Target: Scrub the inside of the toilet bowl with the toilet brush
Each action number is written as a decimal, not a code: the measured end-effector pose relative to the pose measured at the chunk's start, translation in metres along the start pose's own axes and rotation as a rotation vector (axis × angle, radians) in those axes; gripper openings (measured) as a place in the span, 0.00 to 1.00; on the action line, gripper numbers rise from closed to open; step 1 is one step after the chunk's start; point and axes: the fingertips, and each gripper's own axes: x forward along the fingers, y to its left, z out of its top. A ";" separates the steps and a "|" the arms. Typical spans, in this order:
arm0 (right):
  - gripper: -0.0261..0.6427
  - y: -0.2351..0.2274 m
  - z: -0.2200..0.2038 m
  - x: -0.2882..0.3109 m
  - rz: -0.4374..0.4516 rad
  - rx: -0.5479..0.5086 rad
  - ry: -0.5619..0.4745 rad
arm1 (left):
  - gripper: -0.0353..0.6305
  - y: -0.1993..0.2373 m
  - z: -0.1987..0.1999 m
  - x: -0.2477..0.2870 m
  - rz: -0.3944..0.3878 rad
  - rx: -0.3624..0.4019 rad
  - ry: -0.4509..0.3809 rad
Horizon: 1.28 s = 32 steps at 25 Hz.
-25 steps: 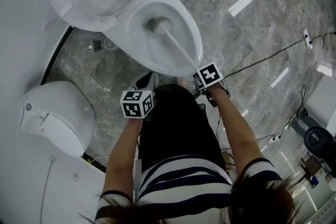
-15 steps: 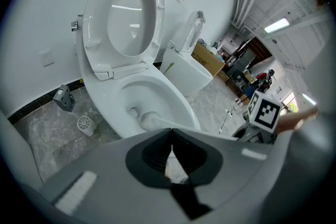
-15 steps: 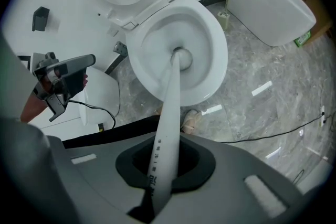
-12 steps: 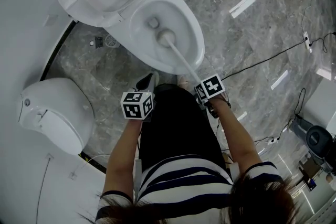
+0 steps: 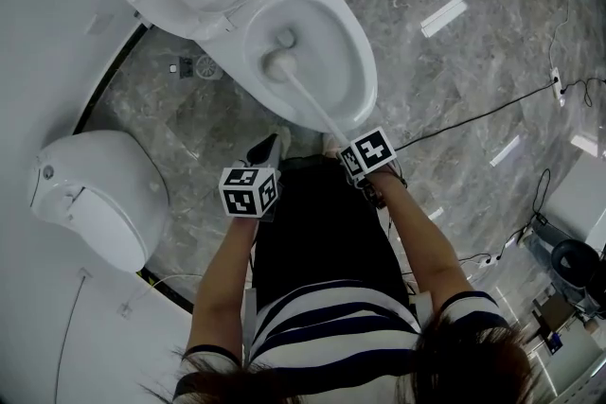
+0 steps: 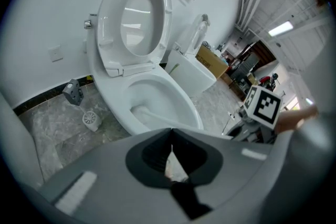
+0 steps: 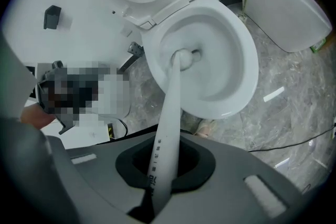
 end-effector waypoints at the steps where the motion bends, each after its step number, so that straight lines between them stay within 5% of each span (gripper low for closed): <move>1: 0.07 0.002 0.005 0.002 0.005 0.000 -0.004 | 0.05 0.002 -0.001 -0.001 0.002 -0.003 -0.002; 16: 0.07 -0.002 0.065 0.012 -0.008 -0.007 -0.040 | 0.05 0.011 -0.001 -0.005 0.001 -0.011 -0.016; 32: 0.07 -0.017 0.084 -0.017 -0.145 -0.162 -0.058 | 0.05 0.018 0.027 -0.008 0.022 -0.007 -0.079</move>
